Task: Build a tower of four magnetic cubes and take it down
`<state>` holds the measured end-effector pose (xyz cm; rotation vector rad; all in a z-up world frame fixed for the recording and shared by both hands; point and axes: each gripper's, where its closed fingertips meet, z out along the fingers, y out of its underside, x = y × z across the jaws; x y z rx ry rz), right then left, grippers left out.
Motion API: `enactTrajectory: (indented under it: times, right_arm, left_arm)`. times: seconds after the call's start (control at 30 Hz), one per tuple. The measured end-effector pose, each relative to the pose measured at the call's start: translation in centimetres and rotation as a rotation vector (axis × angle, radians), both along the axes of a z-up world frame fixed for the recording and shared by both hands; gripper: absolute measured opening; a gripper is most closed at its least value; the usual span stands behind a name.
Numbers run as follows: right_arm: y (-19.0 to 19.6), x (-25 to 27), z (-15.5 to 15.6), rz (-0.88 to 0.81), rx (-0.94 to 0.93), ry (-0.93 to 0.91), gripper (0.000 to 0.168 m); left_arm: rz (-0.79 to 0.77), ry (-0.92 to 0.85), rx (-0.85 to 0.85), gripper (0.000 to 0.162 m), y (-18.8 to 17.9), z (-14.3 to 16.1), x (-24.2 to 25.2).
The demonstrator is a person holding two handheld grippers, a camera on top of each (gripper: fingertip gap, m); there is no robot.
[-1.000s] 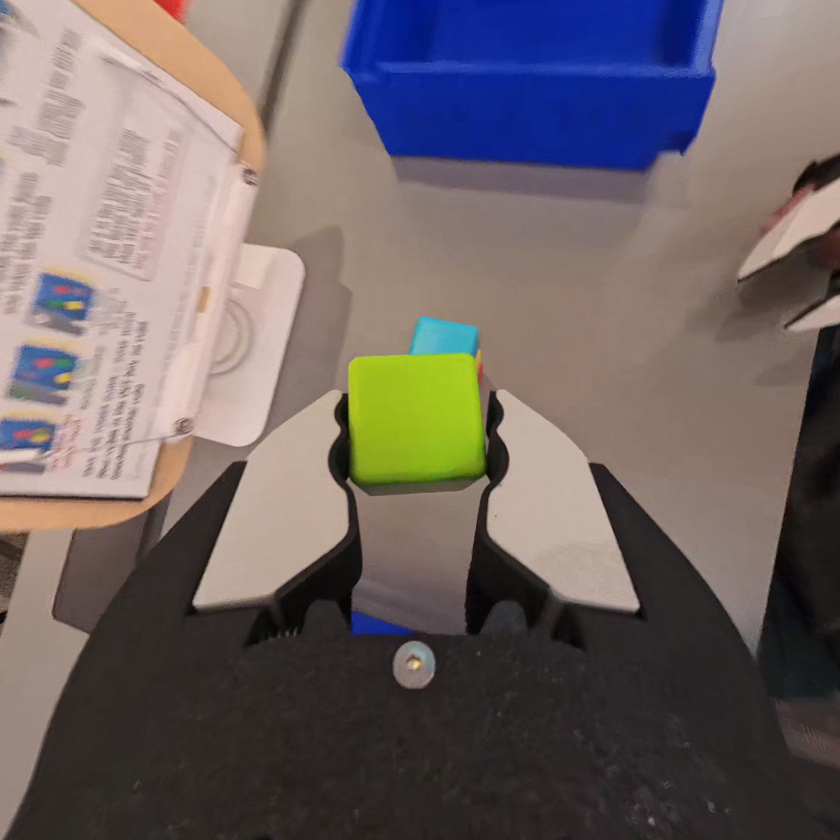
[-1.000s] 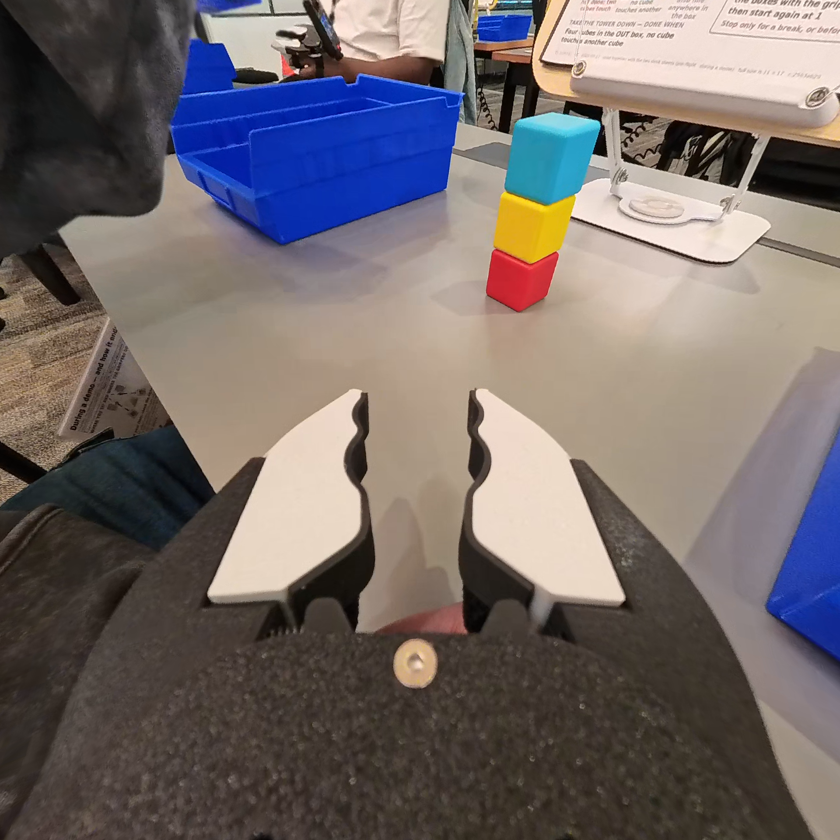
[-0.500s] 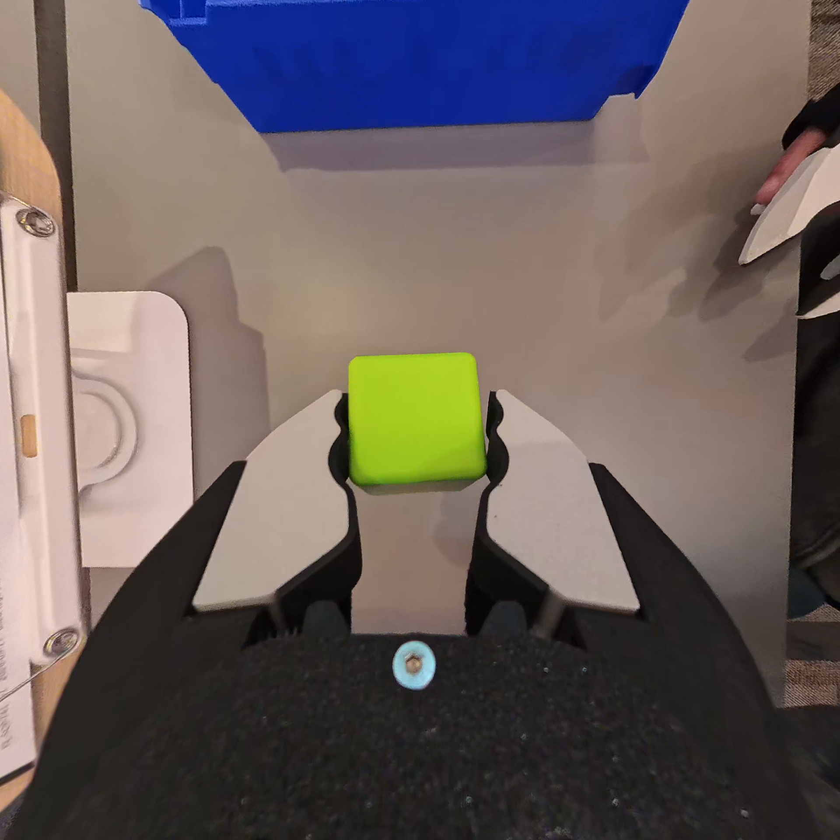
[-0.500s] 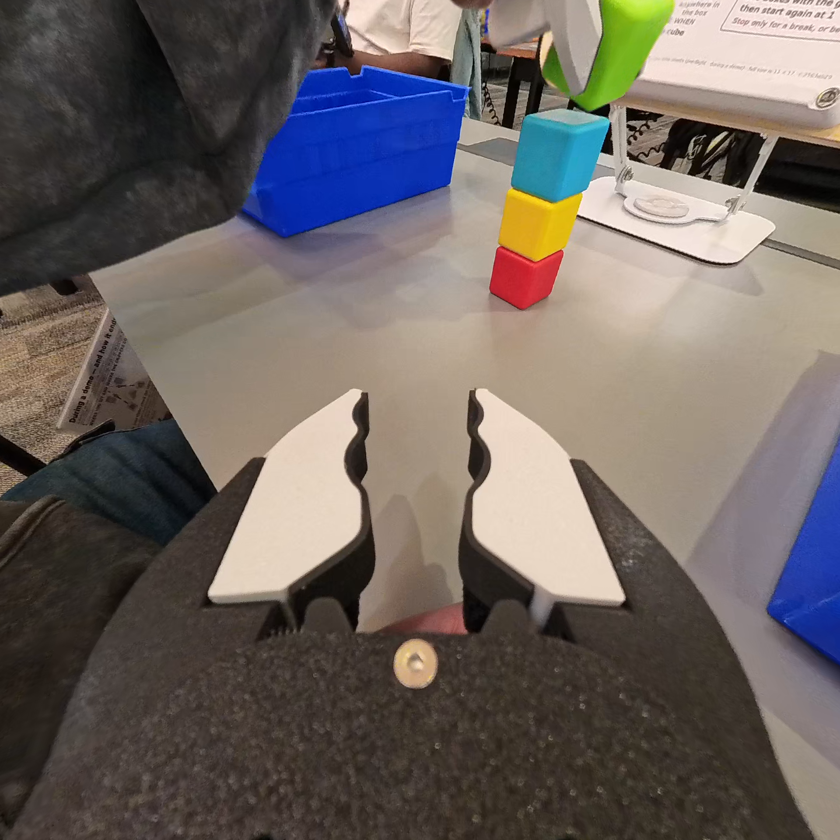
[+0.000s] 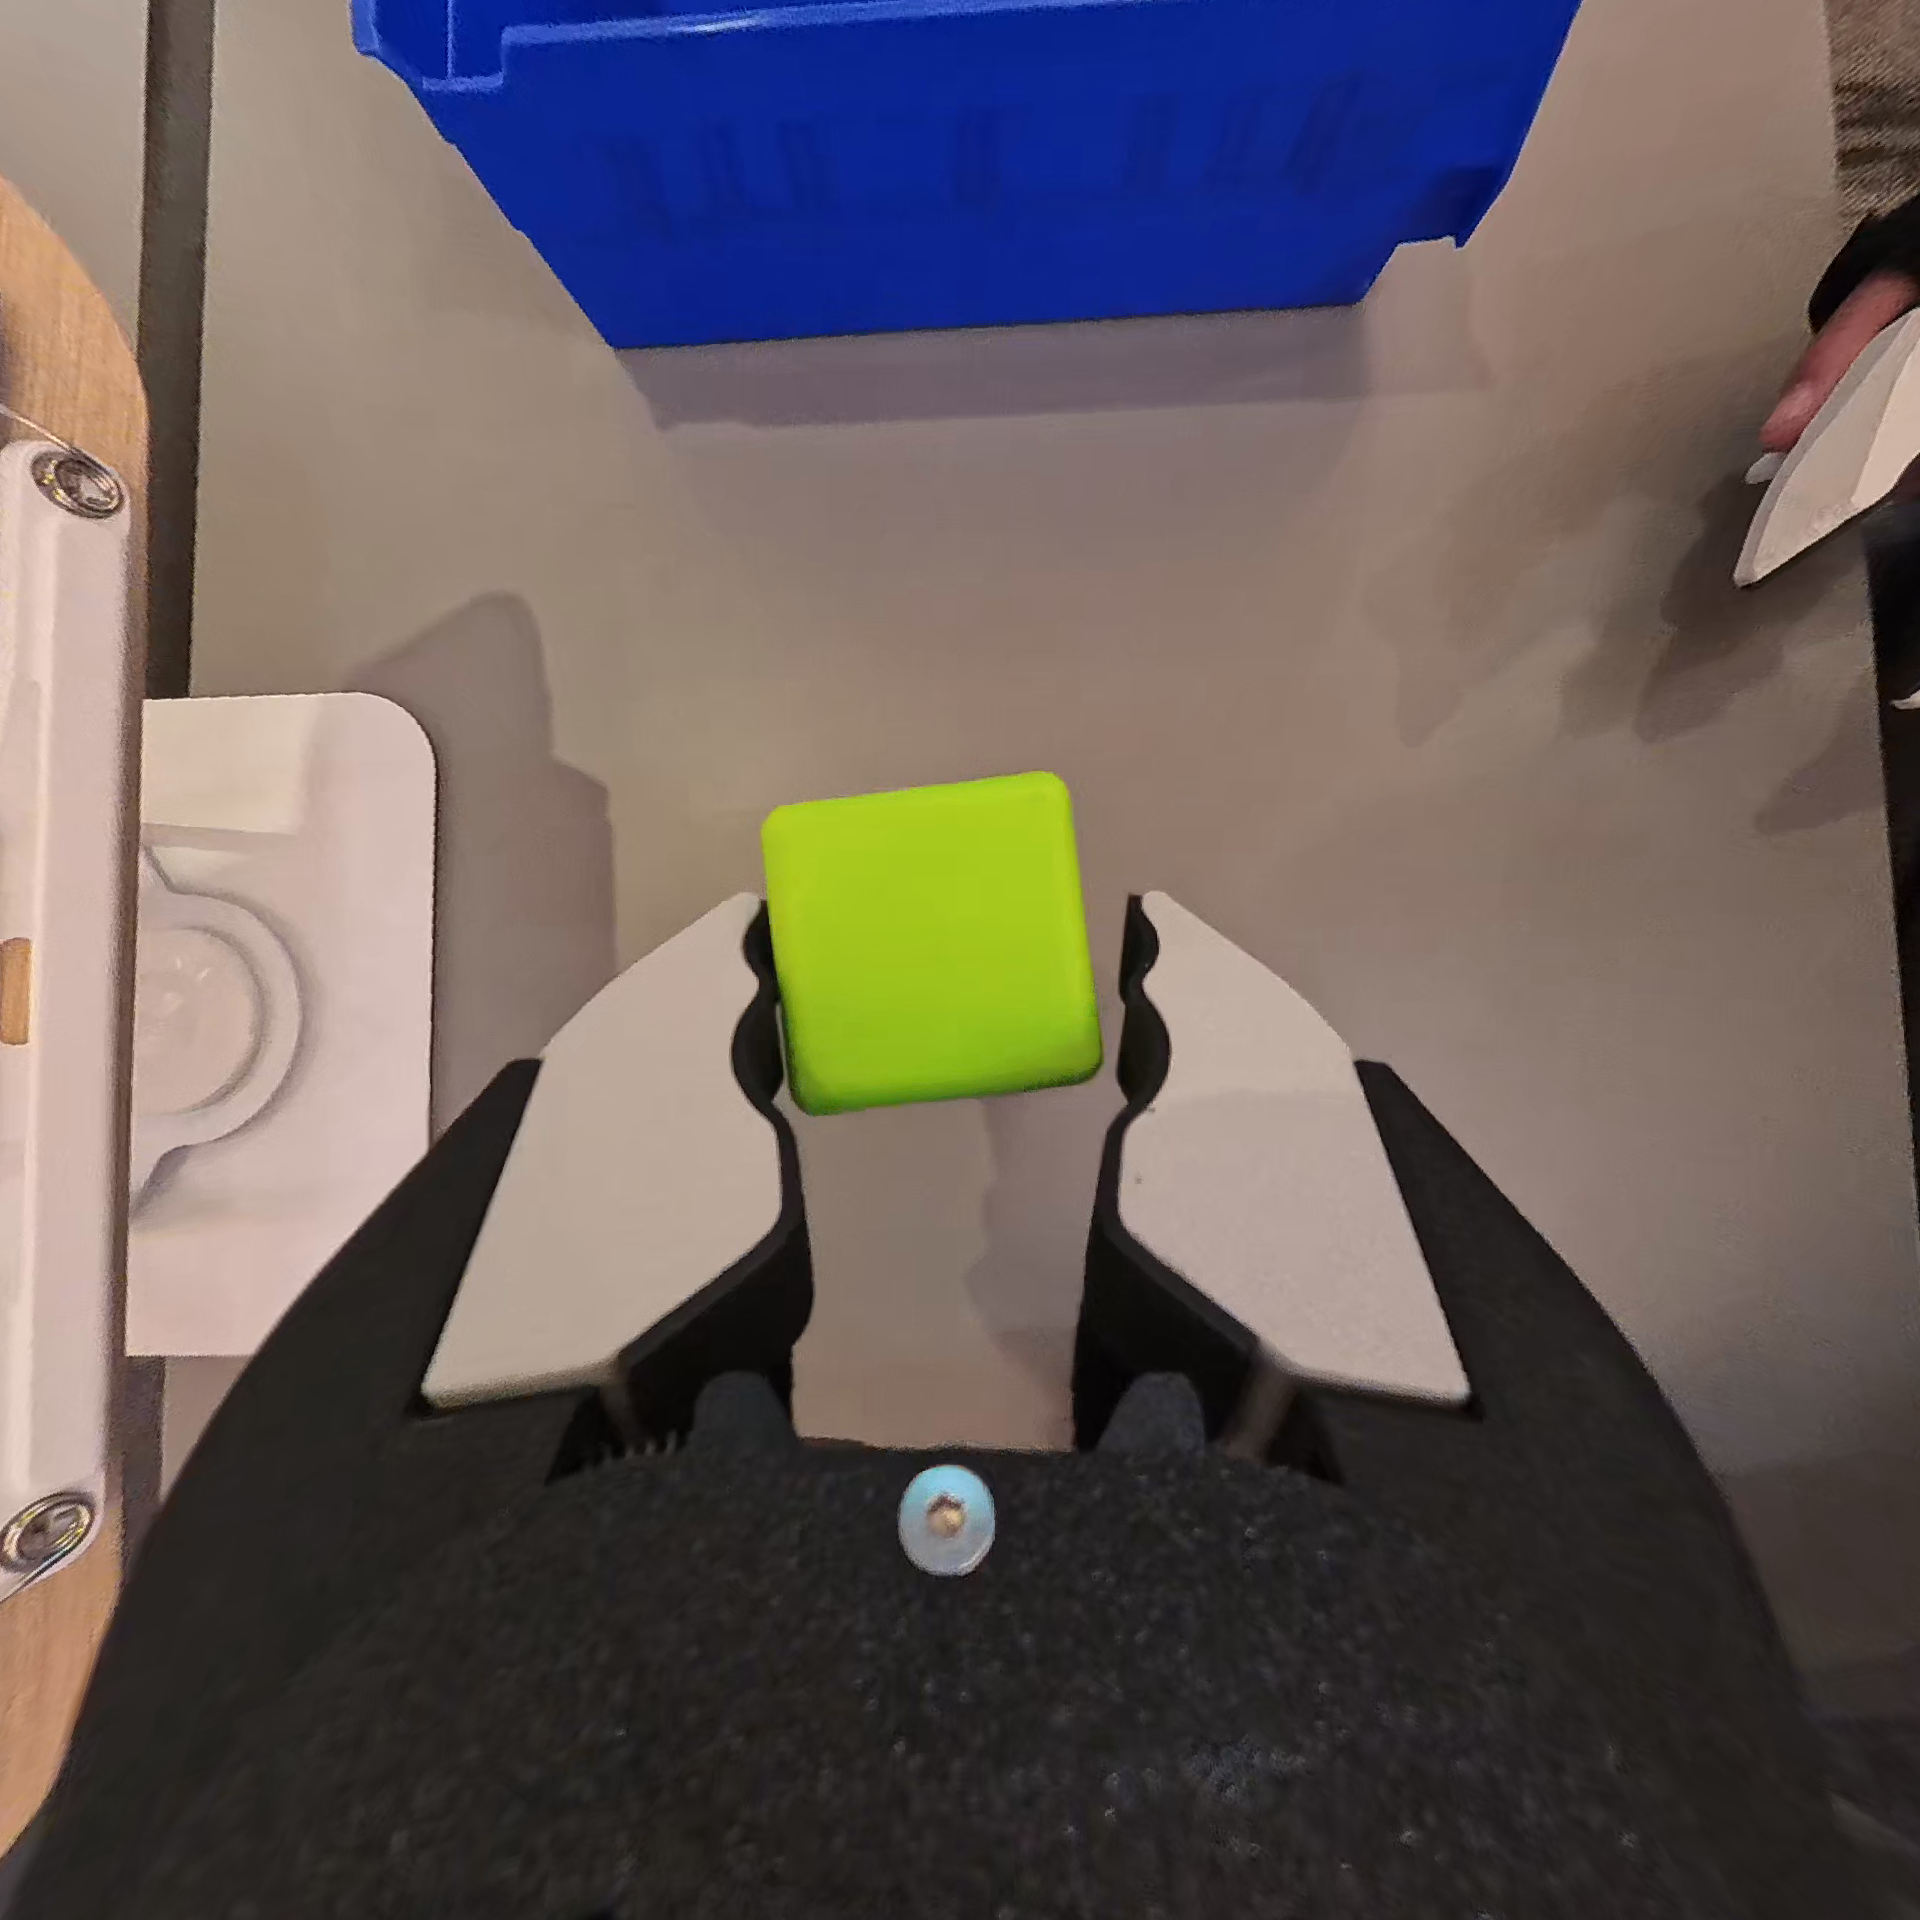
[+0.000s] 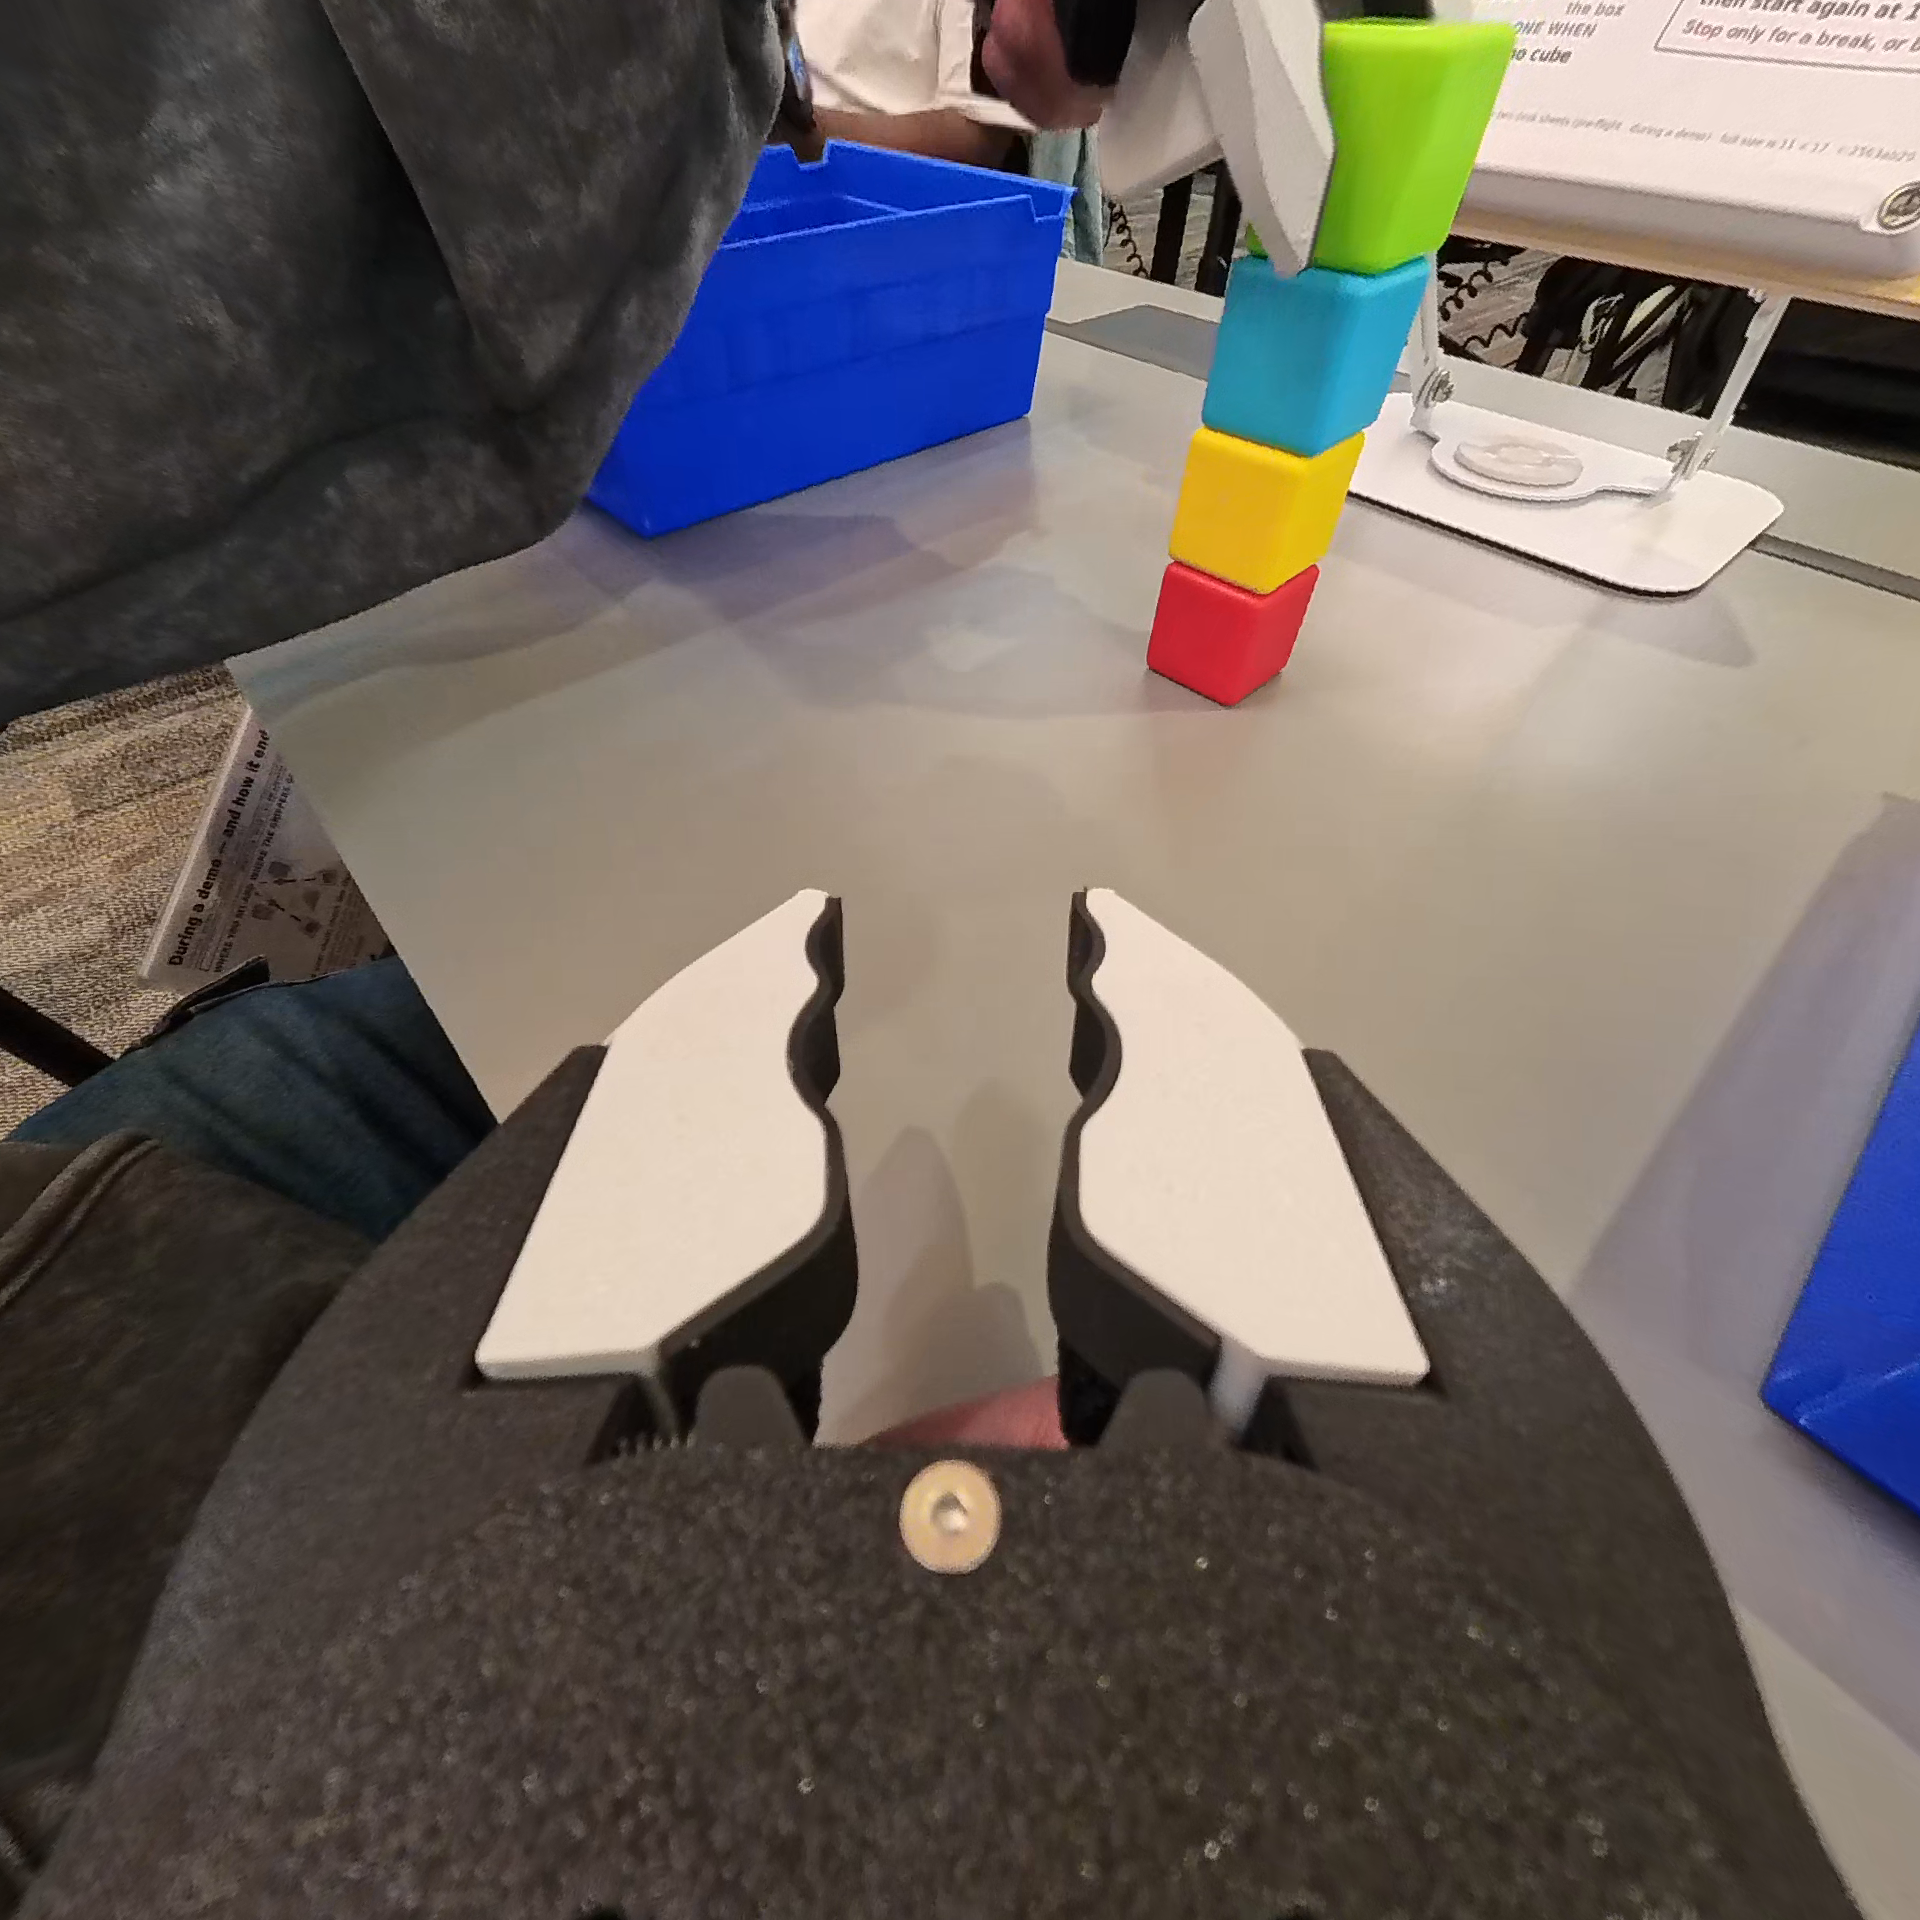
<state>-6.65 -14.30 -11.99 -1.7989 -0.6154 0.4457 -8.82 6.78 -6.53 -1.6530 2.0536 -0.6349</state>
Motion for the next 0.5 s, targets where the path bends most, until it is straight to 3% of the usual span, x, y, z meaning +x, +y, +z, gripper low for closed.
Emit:
enactTrajectory:
  times: [0.17, 0.3, 0.4, 0.5]
  right_arm:
    - [0.0, 0.0, 0.0, 0.0, 0.002, -0.005, 0.041]
    - [0.0, 0.0, 0.0, -0.003, 0.001, -0.001, 0.041]
    - [0.1, 0.3, 0.2, -0.011, 0.005, 0.017, 0.042]
    - [0.1, 0.5, 0.3, -0.021, 0.006, 0.024, 0.042]
  left_arm:
    - [0.024, -0.009, 0.025, 0.077, -0.3, 1.7, 0.0]
    - [0.089, -0.161, 0.023, 0.077, -1.5, 6.6, -0.5]
    - [0.248, -0.359, 0.088, 0.083, -2.8, 10.9, -2.1]
    - [0.476, -0.506, 0.223, 0.083, -4.5, 12.3, -5.9]
